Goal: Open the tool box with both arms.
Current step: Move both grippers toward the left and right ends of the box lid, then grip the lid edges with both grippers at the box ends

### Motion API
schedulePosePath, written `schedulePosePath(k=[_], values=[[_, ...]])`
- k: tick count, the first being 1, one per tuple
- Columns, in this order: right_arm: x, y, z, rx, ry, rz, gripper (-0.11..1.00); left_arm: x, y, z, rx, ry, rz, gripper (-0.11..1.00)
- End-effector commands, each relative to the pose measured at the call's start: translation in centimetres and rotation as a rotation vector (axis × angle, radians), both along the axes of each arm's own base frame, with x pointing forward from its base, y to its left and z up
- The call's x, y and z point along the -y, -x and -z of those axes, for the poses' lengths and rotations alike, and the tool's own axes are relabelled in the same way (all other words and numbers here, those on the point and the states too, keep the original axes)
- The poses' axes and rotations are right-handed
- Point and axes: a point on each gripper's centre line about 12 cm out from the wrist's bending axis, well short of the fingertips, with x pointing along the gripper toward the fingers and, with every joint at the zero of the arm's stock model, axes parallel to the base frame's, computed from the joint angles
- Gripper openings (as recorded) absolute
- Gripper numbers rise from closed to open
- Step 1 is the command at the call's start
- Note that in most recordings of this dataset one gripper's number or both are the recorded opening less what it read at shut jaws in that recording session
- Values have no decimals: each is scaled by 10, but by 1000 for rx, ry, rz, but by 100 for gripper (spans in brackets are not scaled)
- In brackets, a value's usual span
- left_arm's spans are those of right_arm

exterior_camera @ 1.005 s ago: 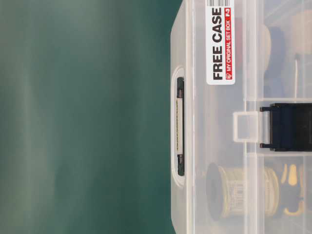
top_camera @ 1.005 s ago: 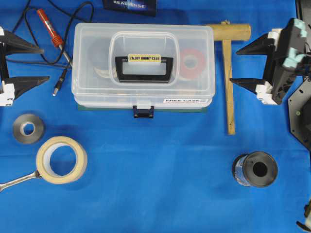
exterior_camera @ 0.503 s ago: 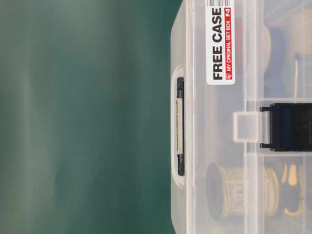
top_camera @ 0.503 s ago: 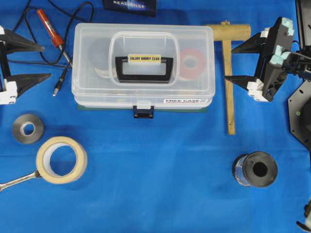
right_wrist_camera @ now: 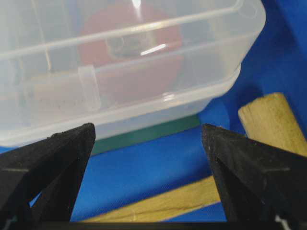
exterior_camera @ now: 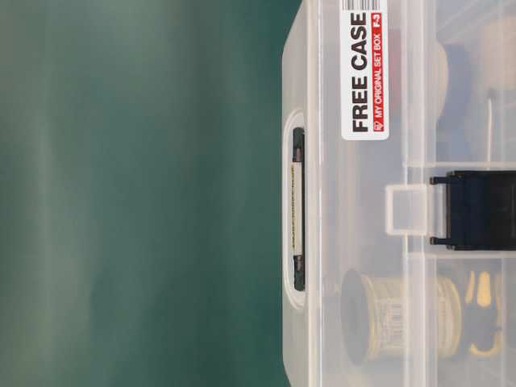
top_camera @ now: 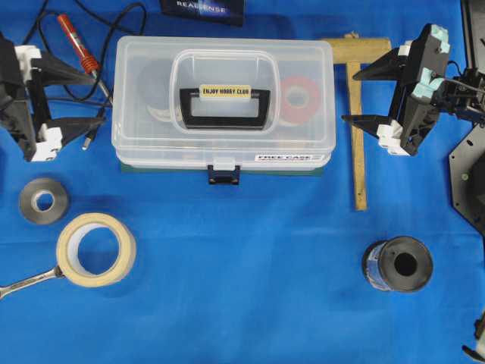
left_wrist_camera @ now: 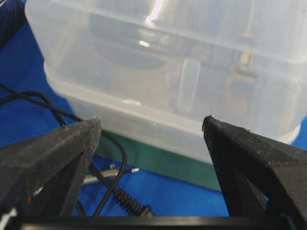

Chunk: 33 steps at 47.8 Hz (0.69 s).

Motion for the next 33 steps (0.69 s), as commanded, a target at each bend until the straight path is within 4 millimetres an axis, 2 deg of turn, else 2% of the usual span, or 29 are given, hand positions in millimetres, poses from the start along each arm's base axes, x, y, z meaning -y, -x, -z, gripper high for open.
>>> schedulePosePath(k=[1, 33], values=[[3, -7, -10, 38, 16, 1, 87, -4, -9, -8, 33, -13, -3, 92], [7, -28, -15, 63, 30, -15, 87, -12, -31, -12, 49, -24, -7, 92]])
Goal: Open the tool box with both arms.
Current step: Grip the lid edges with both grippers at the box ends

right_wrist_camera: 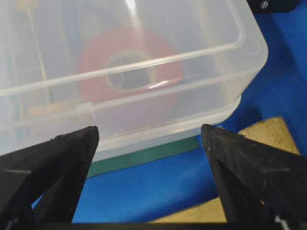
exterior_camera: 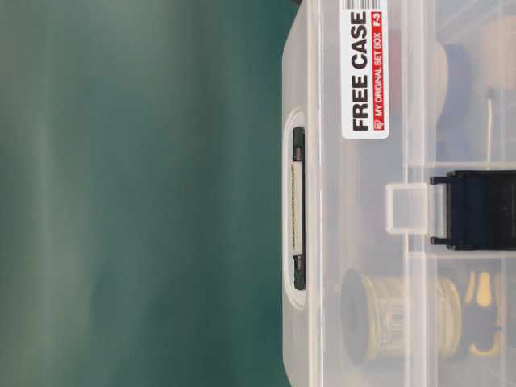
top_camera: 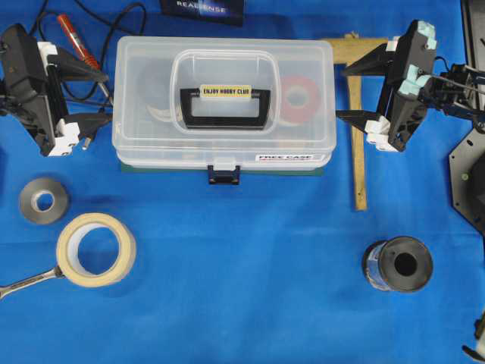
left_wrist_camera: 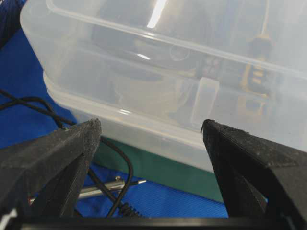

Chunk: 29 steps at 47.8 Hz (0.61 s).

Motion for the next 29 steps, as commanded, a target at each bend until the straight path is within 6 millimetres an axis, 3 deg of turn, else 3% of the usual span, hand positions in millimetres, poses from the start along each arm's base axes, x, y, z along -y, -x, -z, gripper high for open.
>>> schedulePosePath(k=[1, 29], values=[[2, -12, -15, 54, 14, -4, 87, -3, -14, -20, 76, -21, 2, 92], [3, -17, -29, 82, 22, -8, 87, -5, -19, -38, 125, -38, 2, 91]])
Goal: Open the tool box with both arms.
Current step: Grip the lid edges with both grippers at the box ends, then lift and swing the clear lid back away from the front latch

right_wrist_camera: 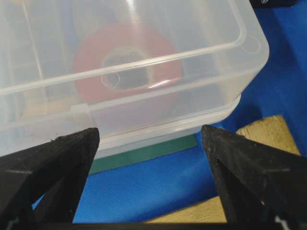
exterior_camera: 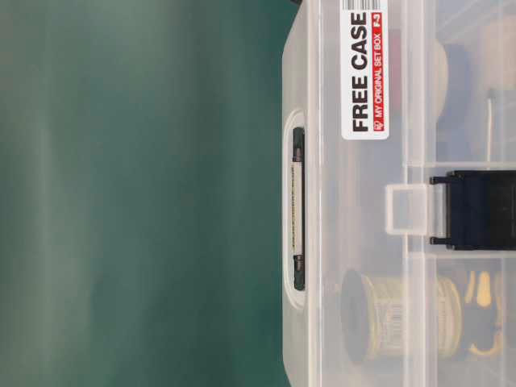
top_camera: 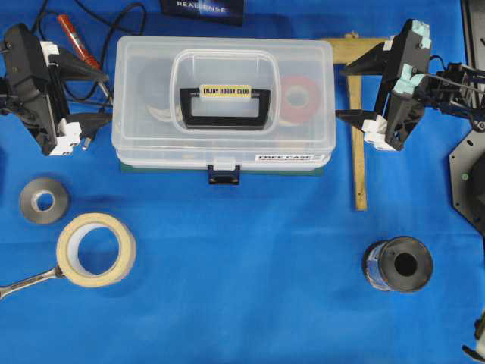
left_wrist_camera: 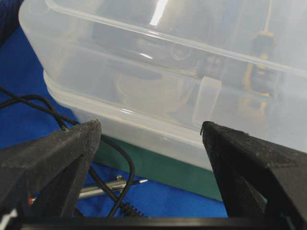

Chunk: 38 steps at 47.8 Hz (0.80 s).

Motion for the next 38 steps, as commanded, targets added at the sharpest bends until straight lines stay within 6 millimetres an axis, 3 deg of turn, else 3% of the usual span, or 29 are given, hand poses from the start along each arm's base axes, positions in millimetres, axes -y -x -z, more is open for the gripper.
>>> schedulePosePath(k=[1, 19, 38], values=[[1, -13, -28, 85, 23, -10, 87, -4, -17, -36, 119, -35, 3, 91], [-1, -7, -53, 138, 73, -26, 87, -4, -8, -60, 203, -64, -9, 91], [-2, -4, -63, 173, 89, -27, 87, -11, -5, -64, 212, -95, -29, 91]])
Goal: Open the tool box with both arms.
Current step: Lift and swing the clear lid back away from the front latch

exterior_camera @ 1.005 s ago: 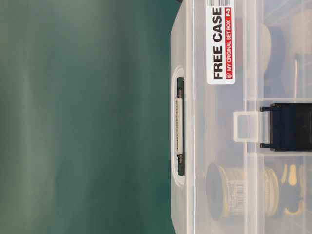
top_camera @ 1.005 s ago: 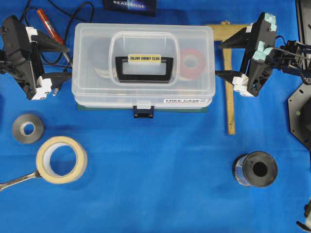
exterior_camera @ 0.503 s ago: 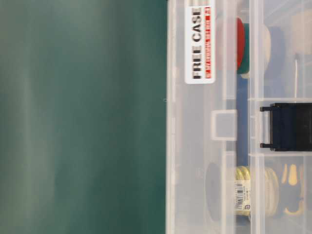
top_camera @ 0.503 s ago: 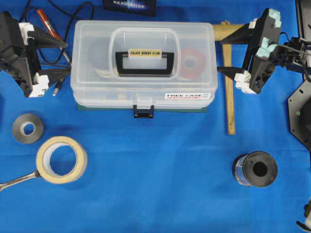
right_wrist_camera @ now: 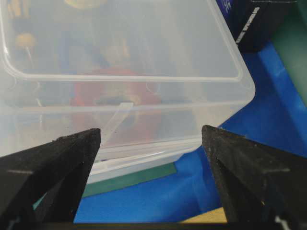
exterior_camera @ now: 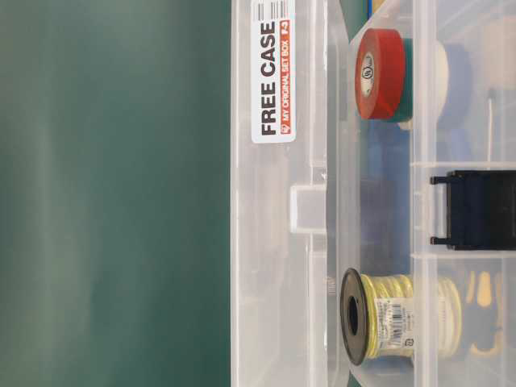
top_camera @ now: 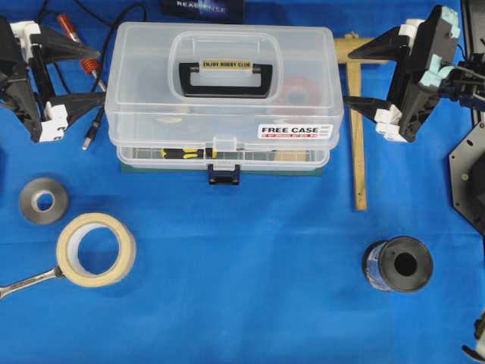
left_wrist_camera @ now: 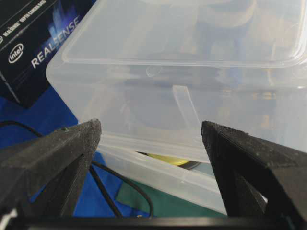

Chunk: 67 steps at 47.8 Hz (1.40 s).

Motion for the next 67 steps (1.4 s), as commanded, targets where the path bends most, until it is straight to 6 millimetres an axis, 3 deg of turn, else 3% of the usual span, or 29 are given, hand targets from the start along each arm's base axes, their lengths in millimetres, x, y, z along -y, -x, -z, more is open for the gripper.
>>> schedulePosePath(k=[1, 43, 58, 67], values=[[1, -11, -27, 85, 26, -10, 87, -4, -13, -29, 85, -41, 6, 91], [34, -5, -45, 173, 102, 100, 87, -42, -12, -44, 146, -139, -118, 91], [55, -2, -44, 159, 119, 169, 87, -65, -24, -40, 110, -130, -168, 91], [67, -4, -42, 151, 125, 199, 87, -80, -21, -40, 101, -130, -217, 91]])
